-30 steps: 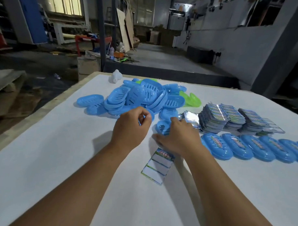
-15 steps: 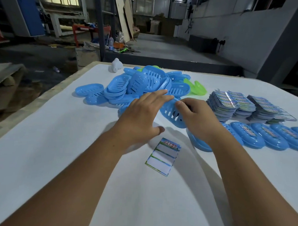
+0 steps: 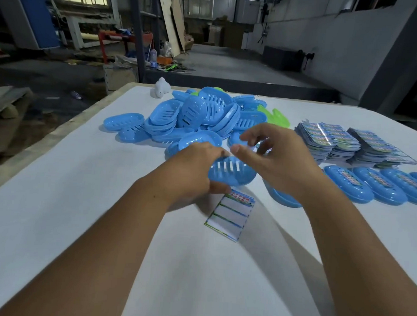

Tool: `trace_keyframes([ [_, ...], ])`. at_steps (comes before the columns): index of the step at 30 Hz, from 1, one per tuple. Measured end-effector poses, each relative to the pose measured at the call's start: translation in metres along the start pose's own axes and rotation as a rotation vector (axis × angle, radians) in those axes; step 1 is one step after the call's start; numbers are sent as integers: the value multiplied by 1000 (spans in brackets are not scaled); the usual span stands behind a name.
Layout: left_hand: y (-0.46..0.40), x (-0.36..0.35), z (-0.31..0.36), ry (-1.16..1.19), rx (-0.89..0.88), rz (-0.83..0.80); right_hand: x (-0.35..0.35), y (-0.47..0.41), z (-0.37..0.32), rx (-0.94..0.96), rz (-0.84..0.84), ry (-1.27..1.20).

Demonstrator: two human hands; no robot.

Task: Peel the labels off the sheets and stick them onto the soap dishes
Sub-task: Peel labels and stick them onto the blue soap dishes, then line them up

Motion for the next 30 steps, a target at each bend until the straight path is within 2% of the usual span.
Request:
trace_keyframes([
  [2, 0, -1, -4, -2, 14, -22, 1, 6, -9, 42, -219, 23],
  [5, -1, -2, -6, -78, 45, -53, 0, 16, -13, -25, -494, 216],
  [9, 0, -4, -6, -89, 73, -73, 3, 25, -13, -89, -659, 359],
  [12, 1, -1, -5, -66, 93, -69, 2, 26, -16, -97, -682, 397],
  [20, 2, 3, 0, 2, 155, -86, 3, 27, -18, -151, -765, 298],
  [22, 0, 5, 3, 38, 150, -34, 3, 26, -19, -118, -789, 295],
  [25, -2, 8, 8, 122, 131, 134, 3, 26, -20, -92, -796, 281],
  [27, -3, 10, 11, 195, 142, 227, -1, 26, -20, -69, -757, 266],
  [30, -1, 13, 18, 399, 150, 207, -4, 19, -16, -65, -589, 125],
])
Point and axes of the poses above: each hand's wrist, its own y-axis away from the middle knuckle, its own x-axis out of the back of the hand, z = x × y, the point moved 1 cm from there along -y, towards the middle knuckle, and after that the axes turned 6 degrees about y, right-handed, at the moved point
